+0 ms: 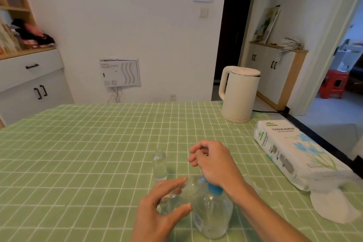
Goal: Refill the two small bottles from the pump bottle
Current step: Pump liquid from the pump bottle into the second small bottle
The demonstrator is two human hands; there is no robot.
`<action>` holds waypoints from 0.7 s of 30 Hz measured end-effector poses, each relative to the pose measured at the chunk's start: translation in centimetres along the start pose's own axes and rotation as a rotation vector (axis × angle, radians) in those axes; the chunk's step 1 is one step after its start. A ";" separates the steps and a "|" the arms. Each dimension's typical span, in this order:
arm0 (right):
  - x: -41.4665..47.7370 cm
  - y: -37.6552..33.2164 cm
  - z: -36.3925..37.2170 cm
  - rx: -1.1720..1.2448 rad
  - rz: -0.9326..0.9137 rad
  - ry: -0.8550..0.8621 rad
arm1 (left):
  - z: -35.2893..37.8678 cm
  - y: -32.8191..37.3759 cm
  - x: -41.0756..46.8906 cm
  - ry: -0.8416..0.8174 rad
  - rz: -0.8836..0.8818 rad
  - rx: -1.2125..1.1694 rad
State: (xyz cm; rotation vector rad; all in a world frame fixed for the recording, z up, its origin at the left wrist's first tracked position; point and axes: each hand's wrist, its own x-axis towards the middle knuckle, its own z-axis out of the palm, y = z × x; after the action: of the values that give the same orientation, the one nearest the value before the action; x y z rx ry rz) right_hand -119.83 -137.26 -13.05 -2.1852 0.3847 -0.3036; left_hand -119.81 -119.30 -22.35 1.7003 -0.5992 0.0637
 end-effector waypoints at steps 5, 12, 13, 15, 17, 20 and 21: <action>-0.1 -0.1 -0.1 -0.011 -0.004 -0.001 | 0.0 0.0 0.2 0.004 0.025 0.024; 0.0 -0.7 -0.4 -0.024 -0.037 -0.010 | -0.3 1.0 0.3 0.002 0.035 -0.009; 0.0 -0.7 -0.4 -0.022 -0.037 -0.012 | -0.3 1.1 0.3 0.003 0.037 -0.018; 0.2 -0.5 -0.3 -0.014 -0.028 -0.019 | -0.3 1.2 0.3 0.008 0.040 -0.037; 0.3 -0.3 -0.2 -0.004 -0.013 -0.038 | -0.3 1.0 0.2 0.009 0.036 -0.051; 0.2 0.0 -0.1 -0.016 0.000 -0.044 | -0.2 0.7 0.1 -0.002 0.032 -0.048; 0.2 0.1 -0.1 -0.013 0.004 -0.047 | -0.1 0.7 0.1 -0.004 0.030 -0.048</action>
State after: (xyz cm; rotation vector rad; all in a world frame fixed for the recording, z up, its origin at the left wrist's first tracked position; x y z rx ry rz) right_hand -119.70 -137.46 -13.04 -2.1997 0.3653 -0.2480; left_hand -119.99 -119.26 -21.70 1.6455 -0.6245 0.0664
